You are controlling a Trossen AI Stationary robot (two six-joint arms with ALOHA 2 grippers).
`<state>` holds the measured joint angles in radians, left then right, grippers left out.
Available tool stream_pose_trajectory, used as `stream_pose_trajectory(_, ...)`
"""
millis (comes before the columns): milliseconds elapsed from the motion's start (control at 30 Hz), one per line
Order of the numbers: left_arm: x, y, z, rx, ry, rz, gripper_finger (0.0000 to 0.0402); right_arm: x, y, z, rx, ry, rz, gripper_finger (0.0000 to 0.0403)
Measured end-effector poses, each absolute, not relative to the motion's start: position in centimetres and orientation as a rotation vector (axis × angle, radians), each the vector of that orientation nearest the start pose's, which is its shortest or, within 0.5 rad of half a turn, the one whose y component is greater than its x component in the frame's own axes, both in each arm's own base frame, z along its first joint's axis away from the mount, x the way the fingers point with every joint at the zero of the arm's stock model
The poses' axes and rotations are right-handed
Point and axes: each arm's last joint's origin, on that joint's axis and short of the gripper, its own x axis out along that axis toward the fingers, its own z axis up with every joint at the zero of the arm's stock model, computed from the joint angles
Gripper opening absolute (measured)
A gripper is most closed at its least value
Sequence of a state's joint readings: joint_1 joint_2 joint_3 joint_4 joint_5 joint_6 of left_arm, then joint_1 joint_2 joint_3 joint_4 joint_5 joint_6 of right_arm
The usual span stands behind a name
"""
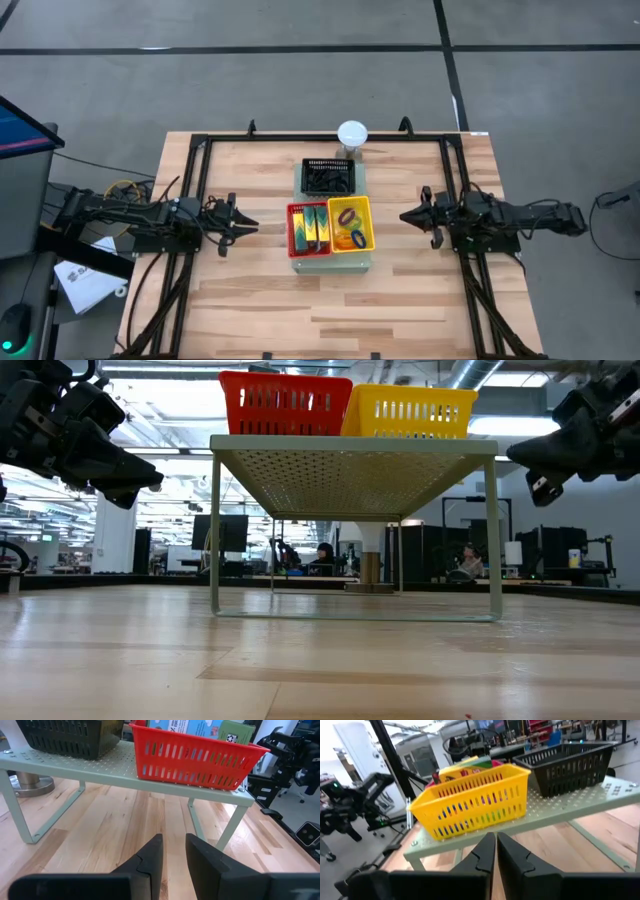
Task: Pick & Place Office Desk Supplies
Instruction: Return to Home Position
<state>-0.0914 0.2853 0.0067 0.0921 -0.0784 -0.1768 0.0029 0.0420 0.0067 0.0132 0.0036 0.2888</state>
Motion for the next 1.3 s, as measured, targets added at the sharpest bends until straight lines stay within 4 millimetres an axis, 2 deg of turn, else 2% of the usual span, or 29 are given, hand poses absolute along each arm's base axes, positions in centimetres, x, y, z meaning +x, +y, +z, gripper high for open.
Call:
stream_pose_trajectory(233,11.34,-0.81,15.02,-0.16,0.187,0.004,0.0078,10.25,0.02,16.0,0.281,0.066,-0.009,0.0015)
stream_pose_trajectory(1300,11.34,-0.81,15.0,-0.16,0.188,0.003,0.0078,10.24,0.03,15.98,0.281,0.067,-0.007,0.0016)
